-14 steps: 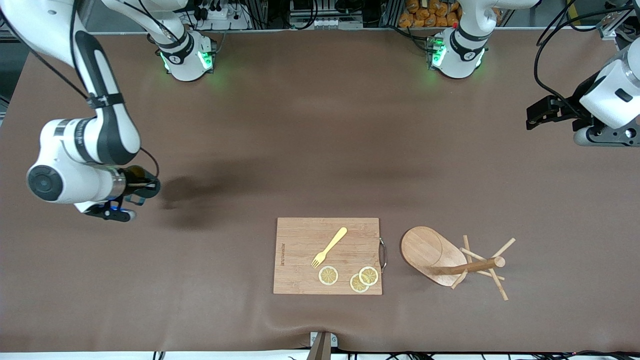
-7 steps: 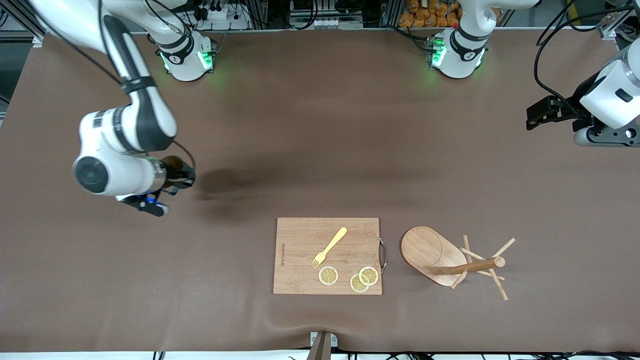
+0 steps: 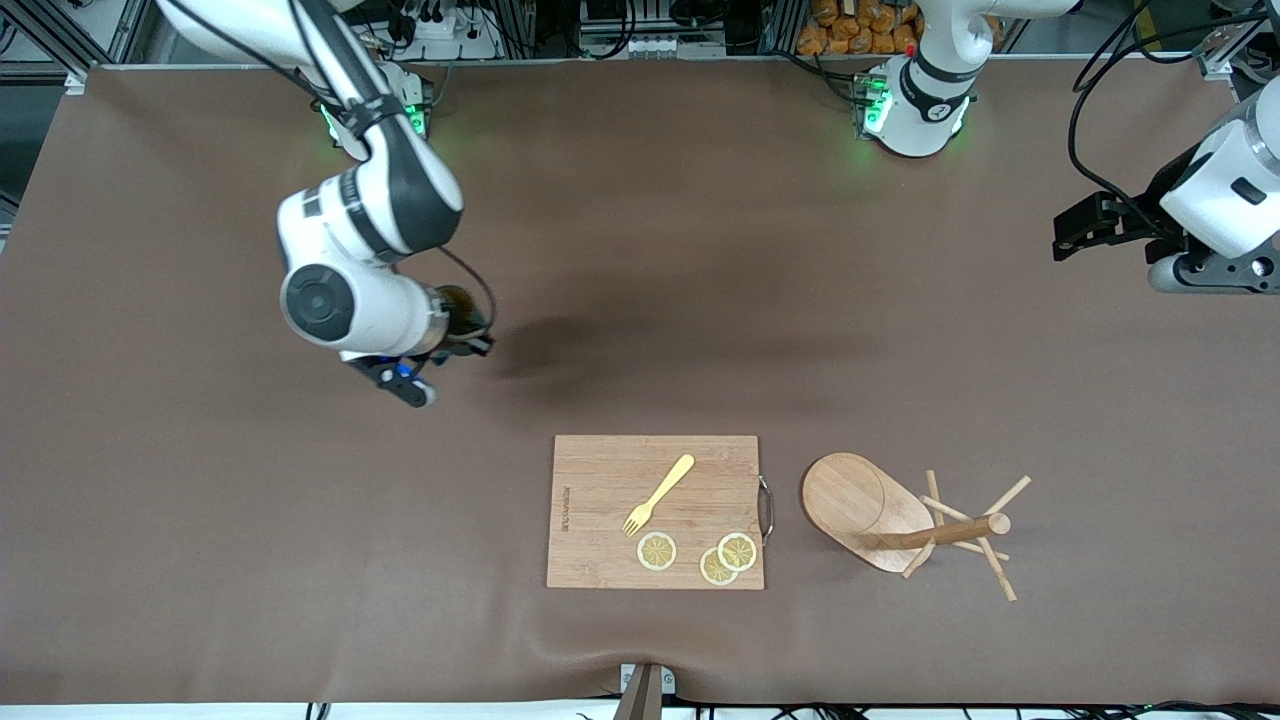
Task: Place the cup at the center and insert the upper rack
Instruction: 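Lift the teal mug with the right gripper and carry it toward the table center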
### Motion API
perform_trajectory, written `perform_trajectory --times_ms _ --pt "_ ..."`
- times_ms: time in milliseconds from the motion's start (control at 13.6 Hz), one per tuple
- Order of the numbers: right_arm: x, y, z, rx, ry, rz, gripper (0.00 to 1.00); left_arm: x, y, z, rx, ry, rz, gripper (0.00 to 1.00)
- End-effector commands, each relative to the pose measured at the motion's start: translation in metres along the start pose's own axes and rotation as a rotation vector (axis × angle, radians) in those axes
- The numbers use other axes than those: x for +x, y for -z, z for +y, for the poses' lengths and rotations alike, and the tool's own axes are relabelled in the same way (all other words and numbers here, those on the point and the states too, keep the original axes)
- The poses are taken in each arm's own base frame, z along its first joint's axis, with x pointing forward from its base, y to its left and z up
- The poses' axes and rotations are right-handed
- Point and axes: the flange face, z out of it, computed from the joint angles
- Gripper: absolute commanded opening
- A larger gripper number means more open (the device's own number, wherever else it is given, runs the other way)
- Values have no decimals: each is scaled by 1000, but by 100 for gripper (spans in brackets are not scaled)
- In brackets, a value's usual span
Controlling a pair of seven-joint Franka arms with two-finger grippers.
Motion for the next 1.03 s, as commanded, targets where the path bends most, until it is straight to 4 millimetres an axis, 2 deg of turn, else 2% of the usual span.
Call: perform_trajectory --times_ms 0,293,440,513,806,953 --pt "-7 -7 -19 39 -61 -12 0 1 1 -2 8 10 9 100" --pt "-42 -27 -56 66 -151 20 0 1 1 -4 8 13 8 100" --pt "-57 -29 -76 75 -212 25 0 1 1 -4 8 13 9 100" --pt "-72 -29 -86 80 -227 28 0 0 3 -5 8 14 11 100" --pt "-102 -41 -118 97 -359 17 0 0 2 -5 8 13 9 100" --pt "-108 -45 -133 157 -431 16 0 0 2 -5 8 13 9 100"
